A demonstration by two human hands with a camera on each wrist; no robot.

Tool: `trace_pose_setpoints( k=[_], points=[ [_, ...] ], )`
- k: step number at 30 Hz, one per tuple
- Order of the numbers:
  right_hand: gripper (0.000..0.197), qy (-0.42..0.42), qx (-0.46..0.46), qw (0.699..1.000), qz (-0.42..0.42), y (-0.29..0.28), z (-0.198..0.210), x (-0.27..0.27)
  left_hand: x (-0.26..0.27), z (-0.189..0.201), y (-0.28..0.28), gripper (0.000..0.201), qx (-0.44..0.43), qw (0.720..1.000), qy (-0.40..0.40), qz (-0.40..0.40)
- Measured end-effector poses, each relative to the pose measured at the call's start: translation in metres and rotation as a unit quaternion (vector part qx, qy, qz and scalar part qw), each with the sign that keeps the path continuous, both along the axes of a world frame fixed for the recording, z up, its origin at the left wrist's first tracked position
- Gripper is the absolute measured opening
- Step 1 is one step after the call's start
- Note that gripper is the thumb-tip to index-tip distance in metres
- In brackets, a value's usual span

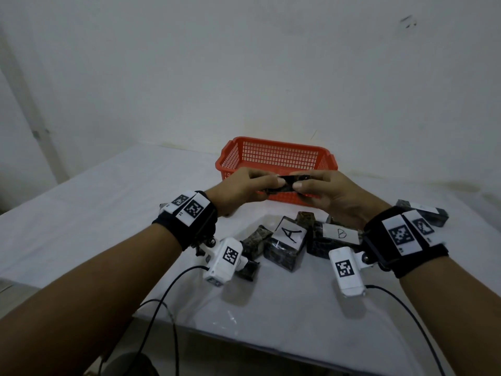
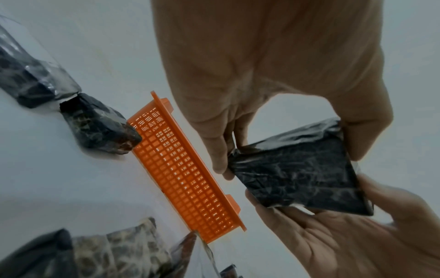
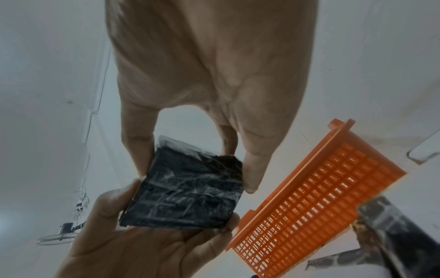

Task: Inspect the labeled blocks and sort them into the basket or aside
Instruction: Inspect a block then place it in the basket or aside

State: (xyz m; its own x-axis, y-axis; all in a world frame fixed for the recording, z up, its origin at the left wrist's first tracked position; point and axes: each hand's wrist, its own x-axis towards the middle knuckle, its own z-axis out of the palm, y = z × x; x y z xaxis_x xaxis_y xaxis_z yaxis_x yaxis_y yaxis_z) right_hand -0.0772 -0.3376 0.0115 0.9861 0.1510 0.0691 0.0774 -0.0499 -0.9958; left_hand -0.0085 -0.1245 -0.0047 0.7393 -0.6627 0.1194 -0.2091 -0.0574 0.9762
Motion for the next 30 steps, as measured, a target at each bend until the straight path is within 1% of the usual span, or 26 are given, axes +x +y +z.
trace_pose_setpoints(
  k=[2,3,5,6,8,10,12,15,17,19,21,22,25,27,30],
  points=[
    [0.02,-0.002,-0.005,1.0,-0.008,-0.003,-0.001,0.001,0.001,0.0,0.001,0.06,-0.001,1.0,0.025,-0.004],
    [0.024,-0.003,-0.009,1.0,-0.014,-0.004,-0.001,0.001,0.0,0.0,0.002,0.055,0.005,1.0,0.03,-0.006],
    [0.048,-0.006,-0.028,0.999,-0.022,-0.007,-0.001,0.002,-0.003,0.003,0.004,0.037,0.033,0.999,0.017,-0.01],
    [0.058,-0.007,-0.036,0.999,-0.022,-0.008,0.0,0.002,-0.004,0.004,0.005,0.032,0.048,0.999,-0.003,-0.007],
    [0.067,-0.009,-0.035,0.999,-0.016,-0.007,0.001,0.001,-0.004,0.004,0.005,0.035,0.048,0.998,-0.045,0.01],
    [0.066,-0.009,-0.021,1.0,-0.008,-0.007,0.003,0.0,-0.005,0.007,0.005,0.034,0.033,0.997,-0.059,0.023],
    [0.063,-0.016,-0.021,1.0,0.003,-0.008,0.005,-0.002,-0.006,0.007,0.005,0.033,0.032,0.998,-0.059,0.009],
    [0.07,-0.018,-0.046,0.999,-0.002,-0.013,0.003,-0.002,-0.006,0.005,0.006,0.036,0.038,0.998,-0.048,-0.015],
    [0.076,-0.018,-0.058,0.998,-0.004,-0.013,0.001,-0.001,-0.004,0.003,0.006,0.039,0.036,0.998,-0.054,0.01],
    [0.08,-0.016,-0.043,0.999,-0.012,-0.009,-0.001,0.0,-0.001,-0.001,0.003,0.05,0.025,0.996,-0.073,0.055],
    [0.076,0.006,-0.007,1.0,-0.024,-0.004,0.0,0.001,0.0,-0.005,0.0,0.064,0.001,0.991,-0.084,0.102],
    [0.07,0.023,0.01,0.999,-0.02,-0.001,0.001,0.001,-0.001,-0.006,-0.001,0.07,-0.005,0.988,-0.088,0.123],
    [0.041,0.072,0.037,0.996,-0.024,0.01,0.007,-0.002,0.007,-0.014,-0.006,0.091,-0.019,0.984,-0.084,0.159],
    [0.034,0.09,0.058,0.993,-0.043,0.015,0.011,-0.002,0.007,-0.016,-0.009,0.093,-0.035,0.981,-0.081,0.171],
    [0.029,0.092,0.07,0.989,-0.087,0.019,0.016,0.005,0.01,-0.014,-0.017,0.094,-0.043,0.982,-0.07,0.169]
  ],
)
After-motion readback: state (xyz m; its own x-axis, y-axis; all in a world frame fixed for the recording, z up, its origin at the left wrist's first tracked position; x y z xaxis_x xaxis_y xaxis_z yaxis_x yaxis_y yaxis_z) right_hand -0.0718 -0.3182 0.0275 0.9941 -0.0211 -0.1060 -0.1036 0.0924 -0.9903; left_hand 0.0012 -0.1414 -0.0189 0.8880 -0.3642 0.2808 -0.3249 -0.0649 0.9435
